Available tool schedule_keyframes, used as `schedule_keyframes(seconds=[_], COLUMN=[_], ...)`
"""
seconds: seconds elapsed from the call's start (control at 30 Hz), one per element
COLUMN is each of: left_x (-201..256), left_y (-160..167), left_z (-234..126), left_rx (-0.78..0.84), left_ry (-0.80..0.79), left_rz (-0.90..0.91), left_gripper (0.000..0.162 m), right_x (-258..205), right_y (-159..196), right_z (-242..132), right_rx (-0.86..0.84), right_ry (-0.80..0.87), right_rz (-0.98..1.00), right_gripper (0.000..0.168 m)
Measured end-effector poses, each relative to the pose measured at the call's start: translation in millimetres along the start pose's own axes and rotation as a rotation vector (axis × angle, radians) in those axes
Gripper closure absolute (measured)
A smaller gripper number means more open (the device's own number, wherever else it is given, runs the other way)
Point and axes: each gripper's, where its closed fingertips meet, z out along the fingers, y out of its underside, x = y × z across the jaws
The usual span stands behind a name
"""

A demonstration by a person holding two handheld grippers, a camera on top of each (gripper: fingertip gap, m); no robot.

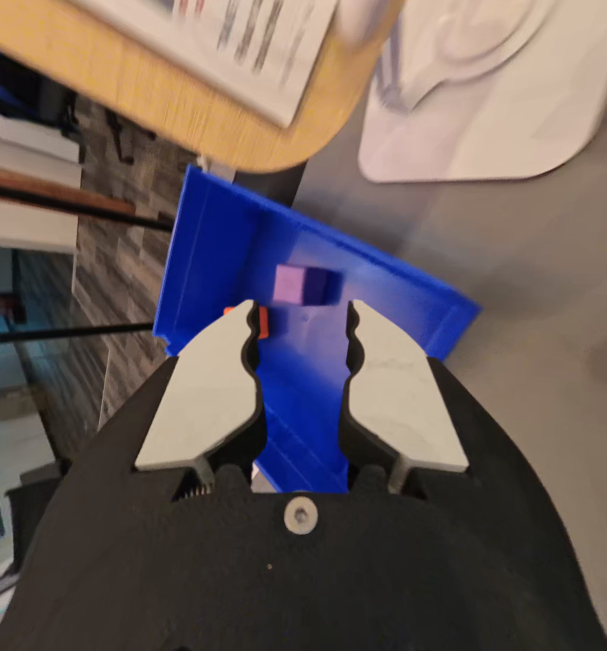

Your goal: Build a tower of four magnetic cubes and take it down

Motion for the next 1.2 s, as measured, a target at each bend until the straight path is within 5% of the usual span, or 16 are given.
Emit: schedule_keyframes(seconds=[0.03,0.43,1.2], left_x=[-6.4,-20.5,-2.8], left_y=[9.7,50.2,65.1], left_z=[9.4,100.7,159.0], left_rx=[-0.028,-0.121,-0.157], left_ry=[-0.001,0.131,0.264], left_rz=[-0.013,0.009,-0.016], left_gripper=[0.115,0.11,0.105], right_x=[-0.1,-1.5,-3.6], right_y=[0.0,0.5,1.1], right_z=[0.1,0.3,0.7], right_rx=[-0.001,-0.004,-0.01], right_ry=[0.0,-0.005,-0.009], right_rz=[-0.001,-0.006,-0.023], right_gripper=[0.161,0.161,0.161])
